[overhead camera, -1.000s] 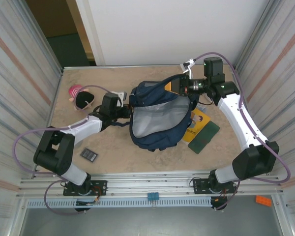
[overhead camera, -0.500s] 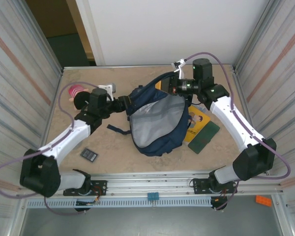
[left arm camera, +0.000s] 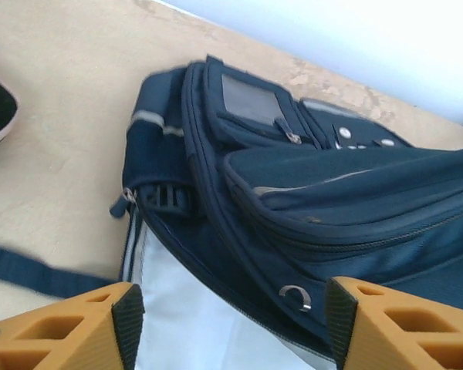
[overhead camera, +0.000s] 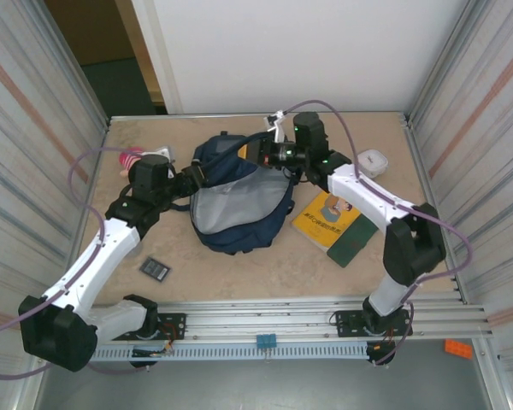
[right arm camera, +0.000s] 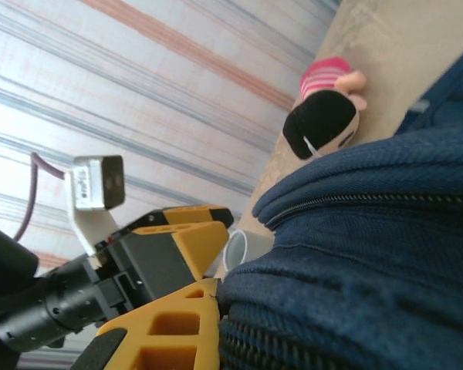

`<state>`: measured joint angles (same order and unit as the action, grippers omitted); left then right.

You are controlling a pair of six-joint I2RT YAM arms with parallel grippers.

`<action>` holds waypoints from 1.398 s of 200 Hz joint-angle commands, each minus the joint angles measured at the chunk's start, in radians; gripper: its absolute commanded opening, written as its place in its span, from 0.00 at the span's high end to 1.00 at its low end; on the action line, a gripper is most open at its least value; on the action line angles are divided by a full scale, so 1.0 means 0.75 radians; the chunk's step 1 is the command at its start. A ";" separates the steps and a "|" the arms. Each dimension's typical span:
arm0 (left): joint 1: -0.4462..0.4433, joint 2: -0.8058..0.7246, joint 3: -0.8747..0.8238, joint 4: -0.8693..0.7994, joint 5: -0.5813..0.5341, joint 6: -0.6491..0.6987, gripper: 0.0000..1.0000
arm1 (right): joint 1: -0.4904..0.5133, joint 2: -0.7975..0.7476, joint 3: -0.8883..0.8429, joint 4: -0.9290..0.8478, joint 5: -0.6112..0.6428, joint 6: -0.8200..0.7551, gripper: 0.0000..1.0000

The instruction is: Pack the student bag

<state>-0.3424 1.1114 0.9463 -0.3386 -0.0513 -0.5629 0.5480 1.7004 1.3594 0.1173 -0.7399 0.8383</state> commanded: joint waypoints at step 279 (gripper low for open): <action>0.012 0.621 -0.096 0.117 0.196 -0.186 0.40 | 0.318 -0.281 -0.215 -0.781 0.553 0.325 0.39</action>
<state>-0.3412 1.5845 0.8841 -0.2108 0.1253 -0.7078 0.7933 1.5436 1.1027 -0.2951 -0.3565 1.2030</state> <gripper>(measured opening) 0.585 0.614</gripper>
